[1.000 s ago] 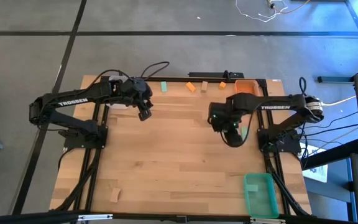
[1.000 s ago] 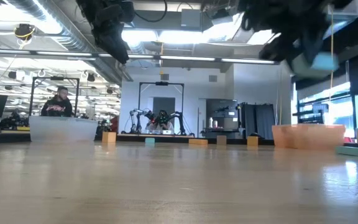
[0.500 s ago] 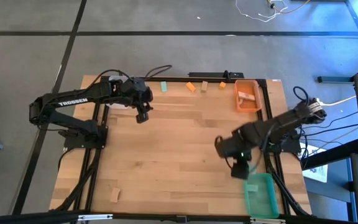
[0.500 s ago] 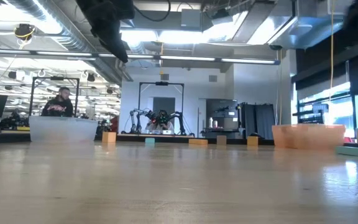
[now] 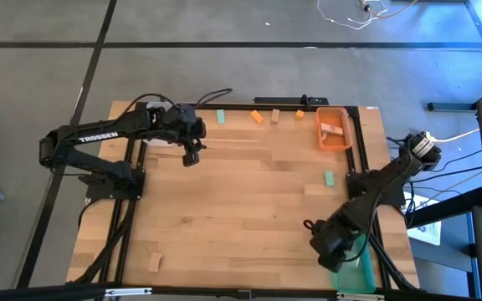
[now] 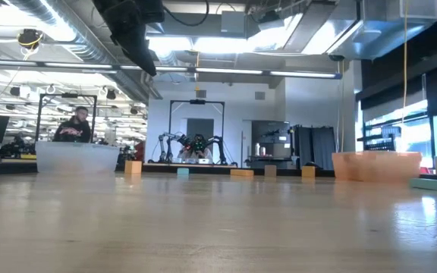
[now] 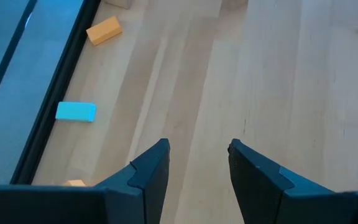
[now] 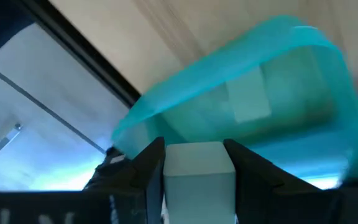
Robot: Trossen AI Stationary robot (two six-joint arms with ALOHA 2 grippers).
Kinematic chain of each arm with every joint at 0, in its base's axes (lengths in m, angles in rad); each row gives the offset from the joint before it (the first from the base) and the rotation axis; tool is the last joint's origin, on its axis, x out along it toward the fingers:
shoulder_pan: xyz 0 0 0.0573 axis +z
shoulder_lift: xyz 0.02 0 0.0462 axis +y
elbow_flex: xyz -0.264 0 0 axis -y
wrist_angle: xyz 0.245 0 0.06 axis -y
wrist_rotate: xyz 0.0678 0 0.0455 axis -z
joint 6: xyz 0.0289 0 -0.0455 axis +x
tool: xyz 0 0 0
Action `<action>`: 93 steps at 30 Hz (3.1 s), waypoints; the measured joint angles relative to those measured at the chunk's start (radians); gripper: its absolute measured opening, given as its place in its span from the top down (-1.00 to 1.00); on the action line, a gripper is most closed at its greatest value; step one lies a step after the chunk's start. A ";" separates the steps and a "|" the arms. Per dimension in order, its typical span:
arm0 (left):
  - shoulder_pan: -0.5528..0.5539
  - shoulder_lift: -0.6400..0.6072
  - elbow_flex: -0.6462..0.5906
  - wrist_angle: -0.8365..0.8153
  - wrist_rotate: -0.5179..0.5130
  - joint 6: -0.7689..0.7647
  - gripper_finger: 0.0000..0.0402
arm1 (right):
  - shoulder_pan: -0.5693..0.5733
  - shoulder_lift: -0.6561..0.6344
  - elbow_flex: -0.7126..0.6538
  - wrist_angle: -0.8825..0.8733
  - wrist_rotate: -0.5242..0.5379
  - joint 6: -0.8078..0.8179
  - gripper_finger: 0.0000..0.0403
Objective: Sort & place blocks by color
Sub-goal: Put the blue block into the green bin
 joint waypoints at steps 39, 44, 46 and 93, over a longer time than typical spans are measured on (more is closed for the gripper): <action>0.001 0.000 0.000 0.003 -0.001 -0.041 0.24 | -0.160 -0.167 -0.007 -0.305 0.162 0.162 -0.17; 0.001 0.000 0.000 0.003 -0.002 -0.074 0.24 | -0.254 -0.242 -0.006 -0.456 0.214 0.322 -0.18; 0.001 0.000 0.000 0.003 -0.002 -0.076 0.24 | -0.290 -0.270 -0.022 -0.501 0.231 0.369 -0.18; 0.006 0.000 0.000 0.089 -0.010 -0.133 0.24 | -1.064 -0.323 -0.343 -0.155 0.501 0.175 -0.14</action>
